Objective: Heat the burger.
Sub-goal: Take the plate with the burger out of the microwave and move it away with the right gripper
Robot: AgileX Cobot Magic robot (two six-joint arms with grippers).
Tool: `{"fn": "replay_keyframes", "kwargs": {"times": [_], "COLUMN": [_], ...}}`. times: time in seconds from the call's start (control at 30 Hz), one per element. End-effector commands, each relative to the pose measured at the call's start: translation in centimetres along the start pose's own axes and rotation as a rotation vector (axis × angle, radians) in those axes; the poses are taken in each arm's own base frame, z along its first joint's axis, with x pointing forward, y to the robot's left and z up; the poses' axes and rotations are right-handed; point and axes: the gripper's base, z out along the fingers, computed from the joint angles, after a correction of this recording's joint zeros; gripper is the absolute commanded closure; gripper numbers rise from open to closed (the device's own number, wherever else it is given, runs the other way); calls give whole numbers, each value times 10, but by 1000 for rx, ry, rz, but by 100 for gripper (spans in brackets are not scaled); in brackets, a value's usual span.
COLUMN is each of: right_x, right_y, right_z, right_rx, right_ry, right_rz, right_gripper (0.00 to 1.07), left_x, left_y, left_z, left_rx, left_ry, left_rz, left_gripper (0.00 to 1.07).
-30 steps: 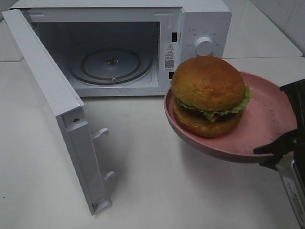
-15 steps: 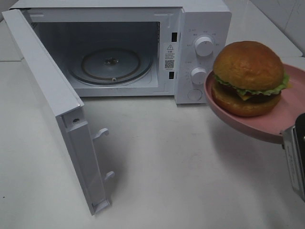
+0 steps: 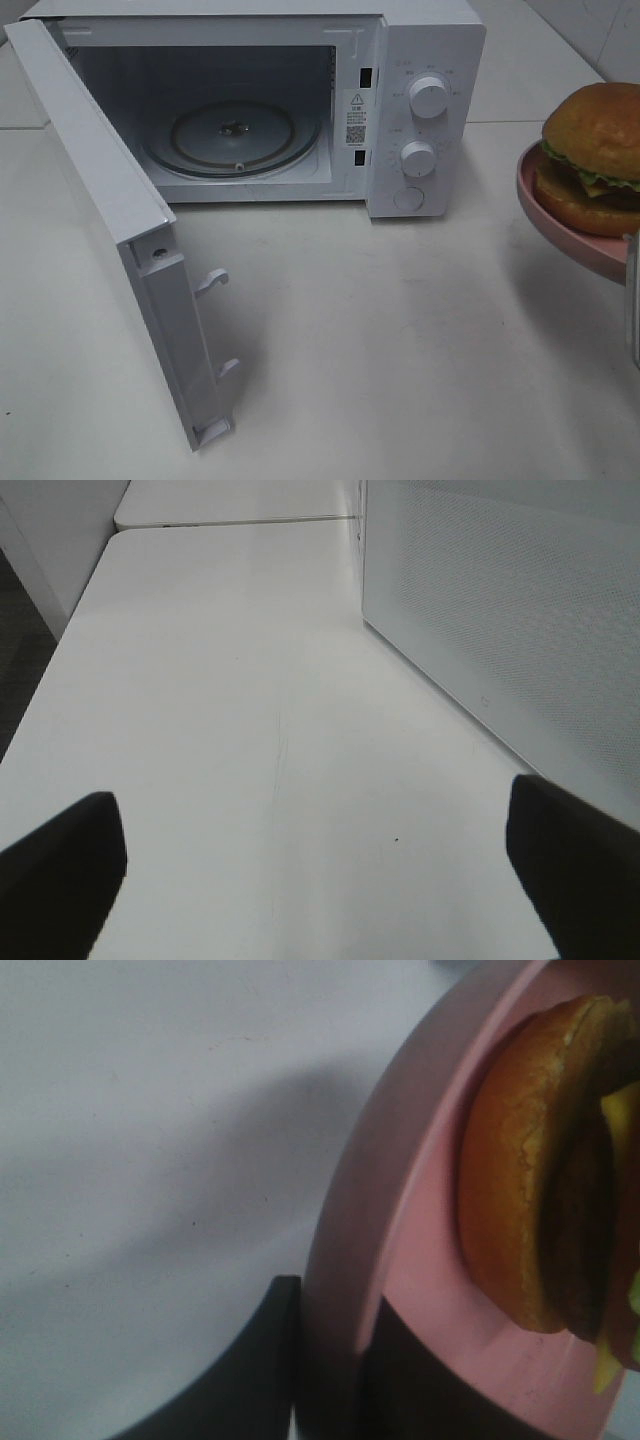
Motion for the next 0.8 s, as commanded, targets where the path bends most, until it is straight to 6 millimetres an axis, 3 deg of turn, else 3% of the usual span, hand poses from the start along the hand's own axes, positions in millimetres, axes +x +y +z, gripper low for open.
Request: {"fn": "replay_keyframes", "kwargs": {"times": [0.03, 0.43, 0.8], "right_x": [5, 11, -6], "right_y": [-8, -6, -10], "right_z": [-3, 13, 40], "right_rx": [78, 72, 106], "right_ry": [37, 282, 417], "right_rz": [80, 293, 546], "right_gripper": [107, 107, 107], "left_x": [1, 1, 1], "left_y": [-1, -1, -1], "left_z": [-2, -2, -2], "left_rx": [-3, -3, -3], "left_ry": [-32, -32, -32], "left_rz": [-2, -2, -2], "left_gripper": [9, 9, 9]}}
